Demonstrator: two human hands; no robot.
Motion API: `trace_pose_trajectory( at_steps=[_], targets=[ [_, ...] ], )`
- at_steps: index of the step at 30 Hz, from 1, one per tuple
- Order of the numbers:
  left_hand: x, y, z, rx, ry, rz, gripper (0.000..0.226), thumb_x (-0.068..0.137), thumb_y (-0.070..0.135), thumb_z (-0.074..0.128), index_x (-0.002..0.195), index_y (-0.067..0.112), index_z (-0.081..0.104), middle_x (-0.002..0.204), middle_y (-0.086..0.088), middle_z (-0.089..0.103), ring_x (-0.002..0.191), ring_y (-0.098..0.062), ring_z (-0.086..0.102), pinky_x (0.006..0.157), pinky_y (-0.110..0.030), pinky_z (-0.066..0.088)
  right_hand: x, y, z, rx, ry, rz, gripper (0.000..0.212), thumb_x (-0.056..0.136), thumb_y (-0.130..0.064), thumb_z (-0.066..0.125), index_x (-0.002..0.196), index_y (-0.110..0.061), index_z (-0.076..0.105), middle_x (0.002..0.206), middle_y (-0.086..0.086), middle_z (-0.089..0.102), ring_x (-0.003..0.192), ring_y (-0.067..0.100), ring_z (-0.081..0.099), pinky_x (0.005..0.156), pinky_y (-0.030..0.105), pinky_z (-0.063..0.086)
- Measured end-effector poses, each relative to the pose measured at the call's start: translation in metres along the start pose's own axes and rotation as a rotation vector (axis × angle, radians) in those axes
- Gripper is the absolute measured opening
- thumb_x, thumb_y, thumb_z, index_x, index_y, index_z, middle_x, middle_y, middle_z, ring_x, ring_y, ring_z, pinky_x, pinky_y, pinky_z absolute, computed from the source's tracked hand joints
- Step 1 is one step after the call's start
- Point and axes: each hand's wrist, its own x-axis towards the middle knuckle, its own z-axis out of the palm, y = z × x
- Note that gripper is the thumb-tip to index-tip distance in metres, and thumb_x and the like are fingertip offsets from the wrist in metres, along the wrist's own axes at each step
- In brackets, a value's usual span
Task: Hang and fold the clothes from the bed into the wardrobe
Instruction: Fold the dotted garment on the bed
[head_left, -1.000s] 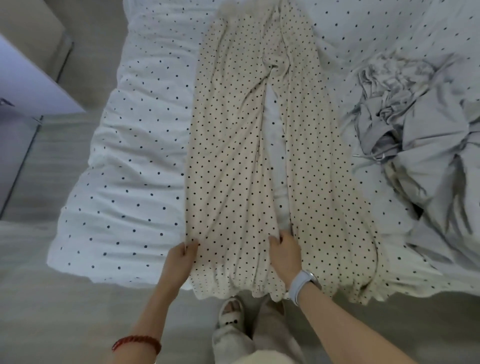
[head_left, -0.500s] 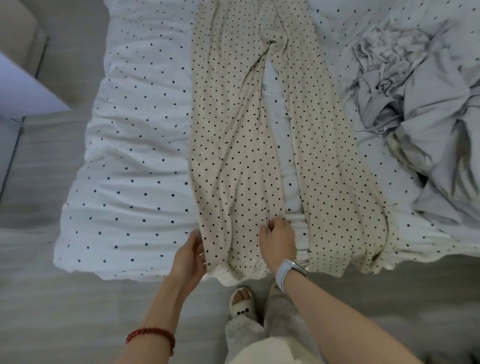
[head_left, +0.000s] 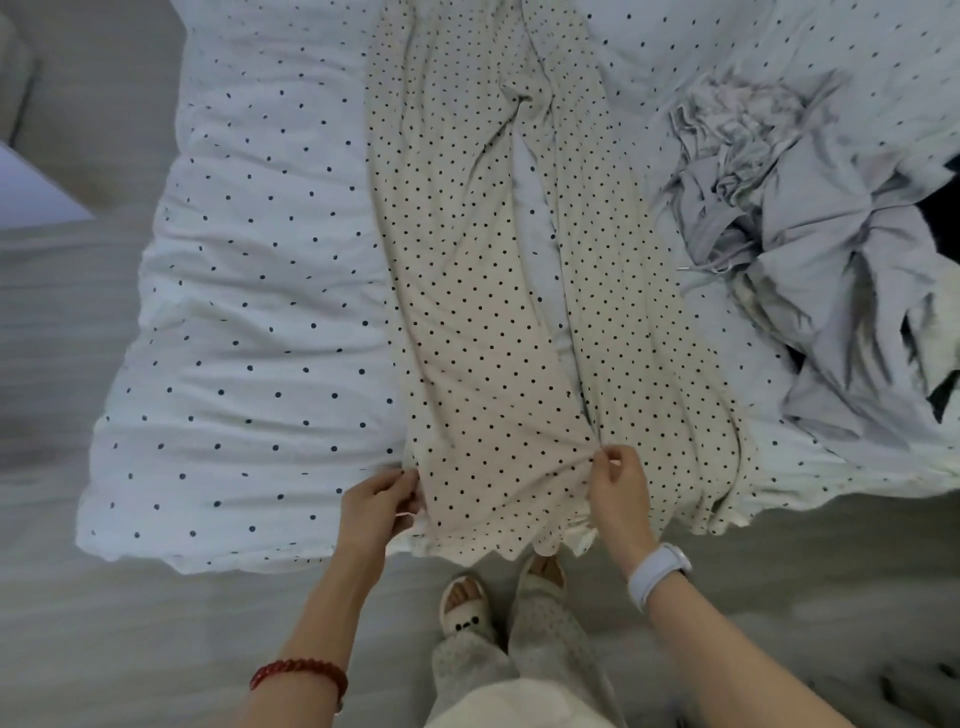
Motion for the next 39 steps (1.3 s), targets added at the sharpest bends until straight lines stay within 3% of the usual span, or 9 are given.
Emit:
trace_pose_trajectory(
  at_steps=[5, 11, 14, 20, 24, 27, 33, 37, 39],
  targets=[
    [-0.012, 0.006, -0.029, -0.023, 0.100, 0.187, 0.028, 0.099, 0.017, 0.043, 0.081, 0.008, 0.062, 0.082, -0.007, 0.063, 0.079, -0.017, 0.057, 0.079, -0.027, 0.045, 0.002, -0.011, -0.019, 0.049, 0.016, -0.020, 0.029, 0.100, -0.020, 0.035, 0.118, 0.001, 0.044, 0.083, 0.005, 0.048, 0.081, 0.031, 0.050, 0.052, 0.021, 0.031],
    [-0.023, -0.002, -0.015, 0.136, -0.102, 0.175, 0.027, 0.098, 0.038, 0.041, 0.088, 0.015, 0.053, 0.083, 0.003, 0.057, 0.078, -0.017, 0.056, 0.078, -0.032, 0.047, -0.012, -0.004, -0.015, -0.075, -0.428, 0.107, 0.052, 0.092, -0.047, 0.045, 0.104, 0.001, 0.062, 0.106, 0.011, 0.067, 0.102, 0.029, 0.061, 0.089, 0.039, 0.049],
    [-0.029, -0.017, -0.022, 0.179, -0.199, 0.122, 0.031, 0.091, 0.039, 0.057, 0.104, 0.012, 0.063, 0.098, -0.004, 0.070, 0.091, -0.020, 0.066, 0.074, -0.030, 0.054, -0.020, 0.008, -0.017, -0.062, -0.537, 0.169, 0.025, 0.095, -0.031, 0.047, 0.103, -0.013, 0.062, 0.097, -0.001, 0.066, 0.092, 0.016, 0.062, 0.075, 0.025, 0.050],
    [-0.031, -0.056, -0.034, 0.371, 0.138, 0.140, 0.020, 0.095, 0.027, 0.052, 0.081, 0.012, 0.051, 0.068, 0.001, 0.051, 0.068, -0.023, 0.051, 0.056, -0.033, 0.041, -0.034, 0.038, -0.017, -0.034, -0.335, 0.179, 0.036, 0.099, -0.024, 0.041, 0.089, 0.007, 0.055, 0.078, 0.008, 0.050, 0.075, 0.019, 0.048, 0.059, 0.021, 0.036],
    [-0.027, -0.071, -0.024, 0.600, 0.164, 0.074, 0.041, 0.090, 0.012, 0.058, 0.127, 0.004, 0.042, 0.112, -0.013, 0.054, 0.100, -0.026, 0.053, 0.083, -0.038, 0.044, -0.039, 0.057, -0.014, -0.144, -0.349, 0.256, 0.026, 0.098, -0.012, 0.041, 0.120, -0.001, 0.047, 0.101, 0.011, 0.055, 0.092, 0.023, 0.051, 0.077, 0.029, 0.040],
    [-0.031, -0.063, 0.001, 0.652, 0.272, 0.257, 0.044, 0.089, 0.011, 0.058, 0.129, 0.003, 0.045, 0.127, -0.017, 0.045, 0.112, -0.027, 0.048, 0.094, -0.037, 0.040, -0.028, 0.060, -0.025, -0.127, -0.220, 0.269, 0.031, 0.097, -0.009, 0.039, 0.128, -0.006, 0.043, 0.109, 0.016, 0.056, 0.098, 0.031, 0.055, 0.080, 0.034, 0.043],
    [-0.035, -0.038, 0.093, 0.512, 0.032, 0.401, 0.021, 0.095, 0.011, 0.048, 0.112, 0.009, 0.060, 0.101, -0.002, 0.065, 0.082, -0.009, 0.058, 0.072, -0.019, 0.046, 0.028, 0.071, -0.074, -0.158, 0.204, 0.177, 0.028, 0.094, -0.006, 0.045, 0.119, 0.004, 0.053, 0.121, 0.020, 0.056, 0.113, 0.032, 0.052, 0.092, 0.032, 0.039],
    [-0.029, -0.033, 0.158, 0.419, -0.134, 0.228, 0.027, 0.097, 0.012, 0.042, 0.119, 0.010, 0.057, 0.111, -0.002, 0.064, 0.093, -0.011, 0.060, 0.089, -0.022, 0.048, 0.063, 0.081, -0.091, -0.196, 0.139, 0.187, 0.027, 0.091, -0.013, 0.054, 0.113, 0.002, 0.056, 0.105, 0.016, 0.060, 0.101, 0.029, 0.056, 0.080, 0.028, 0.038],
    [-0.024, -0.036, 0.187, 0.405, -0.088, 0.167, 0.031, 0.097, 0.012, 0.040, 0.125, 0.008, 0.052, 0.106, 0.000, 0.062, 0.075, -0.005, 0.054, 0.063, -0.002, 0.043, 0.077, 0.089, -0.091, -0.214, 0.086, 0.145, 0.016, 0.086, -0.016, 0.060, 0.096, -0.003, 0.056, 0.089, 0.010, 0.056, 0.086, 0.026, 0.054, 0.073, 0.028, 0.038]
  ],
)
